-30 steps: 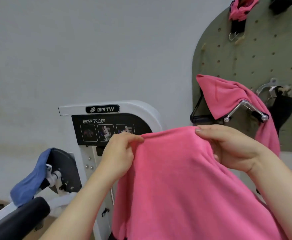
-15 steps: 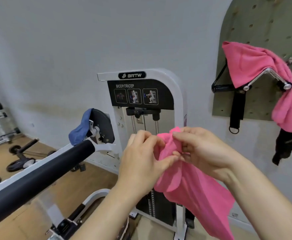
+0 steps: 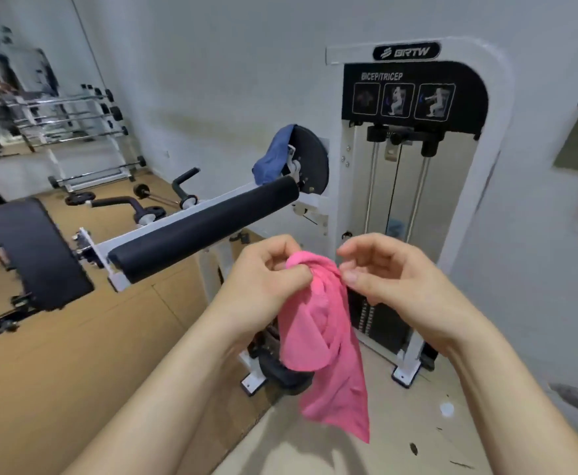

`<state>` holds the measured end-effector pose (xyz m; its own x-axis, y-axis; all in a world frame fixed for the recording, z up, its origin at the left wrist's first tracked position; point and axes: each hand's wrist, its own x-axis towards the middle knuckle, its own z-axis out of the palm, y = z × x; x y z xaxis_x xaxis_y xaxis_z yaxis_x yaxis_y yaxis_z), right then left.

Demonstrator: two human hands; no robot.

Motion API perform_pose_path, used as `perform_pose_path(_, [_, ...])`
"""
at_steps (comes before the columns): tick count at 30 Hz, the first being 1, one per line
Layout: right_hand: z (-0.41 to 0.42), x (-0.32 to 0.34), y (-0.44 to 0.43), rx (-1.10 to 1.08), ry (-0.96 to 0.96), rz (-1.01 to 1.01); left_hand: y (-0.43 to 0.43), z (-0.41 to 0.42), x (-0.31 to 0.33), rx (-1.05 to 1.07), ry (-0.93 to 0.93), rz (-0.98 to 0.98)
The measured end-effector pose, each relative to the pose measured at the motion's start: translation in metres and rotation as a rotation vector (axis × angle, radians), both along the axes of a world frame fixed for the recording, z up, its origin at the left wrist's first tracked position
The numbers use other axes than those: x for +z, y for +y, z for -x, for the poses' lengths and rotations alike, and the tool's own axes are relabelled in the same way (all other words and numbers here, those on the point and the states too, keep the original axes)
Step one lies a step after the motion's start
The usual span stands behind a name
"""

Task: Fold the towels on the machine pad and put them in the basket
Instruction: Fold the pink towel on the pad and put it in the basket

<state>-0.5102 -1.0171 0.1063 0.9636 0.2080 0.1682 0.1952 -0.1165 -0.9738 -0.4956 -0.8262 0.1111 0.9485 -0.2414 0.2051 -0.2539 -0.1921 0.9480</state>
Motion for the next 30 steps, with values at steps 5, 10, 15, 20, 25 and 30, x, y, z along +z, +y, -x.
perform_pose_path(5, [0.032, -0.053, 0.135, 0.352, 0.143, 0.019, 0.123, 0.072, -0.020, 0.050, 0.093, 0.082])
perform_pose_path(10, [0.049, -0.067, 0.249, 0.425, 0.207, 0.114, 0.253, 0.127, -0.051, 0.488, 0.095, -0.126])
perform_pose_path(15, [0.069, -0.067, 0.347, 0.627, 0.307, 0.194, 0.343, 0.167, -0.085, 0.913, -0.132, -0.792])
perform_pose_path(20, [0.065, -0.079, 0.440, 0.584, 0.543, 0.034, 0.357, 0.201, -0.107, 0.902, -0.081, -0.339])
perform_pose_path(25, [0.039, -0.089, 0.502, 0.740, 0.720, -0.114, 0.393, 0.186, -0.141, 1.033, 0.020, -0.490])
perform_pose_path(30, [-0.021, -0.104, 0.573, 0.810, 0.764, -0.129, 0.478, 0.107, -0.156, 1.163, 0.062, -0.584])
